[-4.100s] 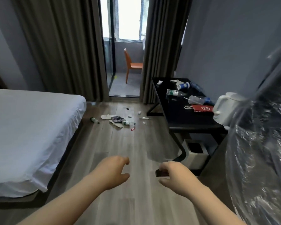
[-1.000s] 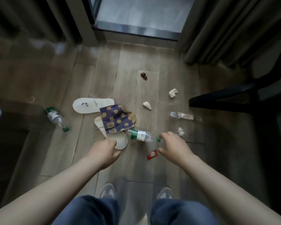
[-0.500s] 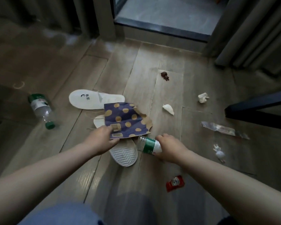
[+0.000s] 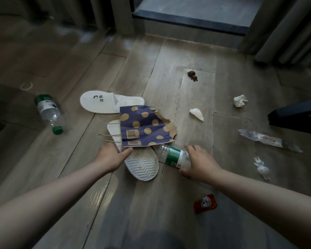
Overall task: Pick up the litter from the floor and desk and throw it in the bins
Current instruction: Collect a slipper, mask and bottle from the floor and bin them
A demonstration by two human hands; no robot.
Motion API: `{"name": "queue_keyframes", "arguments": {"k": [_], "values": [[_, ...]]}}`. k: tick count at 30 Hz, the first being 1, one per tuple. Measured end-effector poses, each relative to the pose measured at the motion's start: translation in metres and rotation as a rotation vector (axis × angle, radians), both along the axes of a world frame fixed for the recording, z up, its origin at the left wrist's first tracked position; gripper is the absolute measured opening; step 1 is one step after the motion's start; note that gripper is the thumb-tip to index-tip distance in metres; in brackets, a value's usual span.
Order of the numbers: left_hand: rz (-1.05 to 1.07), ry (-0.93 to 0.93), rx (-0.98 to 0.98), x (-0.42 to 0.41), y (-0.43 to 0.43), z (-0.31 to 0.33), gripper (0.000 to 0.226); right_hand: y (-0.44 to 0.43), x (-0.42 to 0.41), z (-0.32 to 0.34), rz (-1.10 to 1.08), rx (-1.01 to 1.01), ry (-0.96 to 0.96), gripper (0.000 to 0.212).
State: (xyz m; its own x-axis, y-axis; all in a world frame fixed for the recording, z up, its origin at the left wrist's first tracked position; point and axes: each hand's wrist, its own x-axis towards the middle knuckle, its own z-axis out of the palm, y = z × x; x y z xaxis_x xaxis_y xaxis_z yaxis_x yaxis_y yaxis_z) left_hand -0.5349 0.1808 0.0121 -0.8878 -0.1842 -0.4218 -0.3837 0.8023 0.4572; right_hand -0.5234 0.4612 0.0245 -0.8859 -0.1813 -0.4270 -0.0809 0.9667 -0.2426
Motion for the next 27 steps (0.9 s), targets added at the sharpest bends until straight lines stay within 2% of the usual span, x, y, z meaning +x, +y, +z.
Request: {"name": "queue_keyframes", "arguments": {"k": [4,7,14,18,23,27], "values": [[0.129,-0.093,0.078,-0.008,-0.004,-0.008,0.05,-0.004,-0.003,-0.014,0.029,0.036,-0.013,0.084],[0.251,-0.129,0.173,-0.015,-0.007,-0.009,0.056,-0.001,0.001,-0.023,0.004,0.044,-0.047,0.084],[0.405,-0.038,0.288,-0.022,0.006,-0.022,0.039,0.0,0.007,-0.035,-0.049,0.025,-0.065,0.079],[0.438,0.023,0.32,-0.025,0.015,-0.025,0.04,0.0,0.005,-0.034,-0.065,0.023,-0.077,0.074],[0.475,-0.064,0.373,-0.028,0.014,-0.03,0.045,-0.001,0.005,-0.034,-0.069,0.023,-0.085,0.071],[0.522,-0.066,0.397,-0.027,0.018,-0.036,0.046,0.0,0.004,-0.033,-0.073,0.016,-0.101,0.069]]}}
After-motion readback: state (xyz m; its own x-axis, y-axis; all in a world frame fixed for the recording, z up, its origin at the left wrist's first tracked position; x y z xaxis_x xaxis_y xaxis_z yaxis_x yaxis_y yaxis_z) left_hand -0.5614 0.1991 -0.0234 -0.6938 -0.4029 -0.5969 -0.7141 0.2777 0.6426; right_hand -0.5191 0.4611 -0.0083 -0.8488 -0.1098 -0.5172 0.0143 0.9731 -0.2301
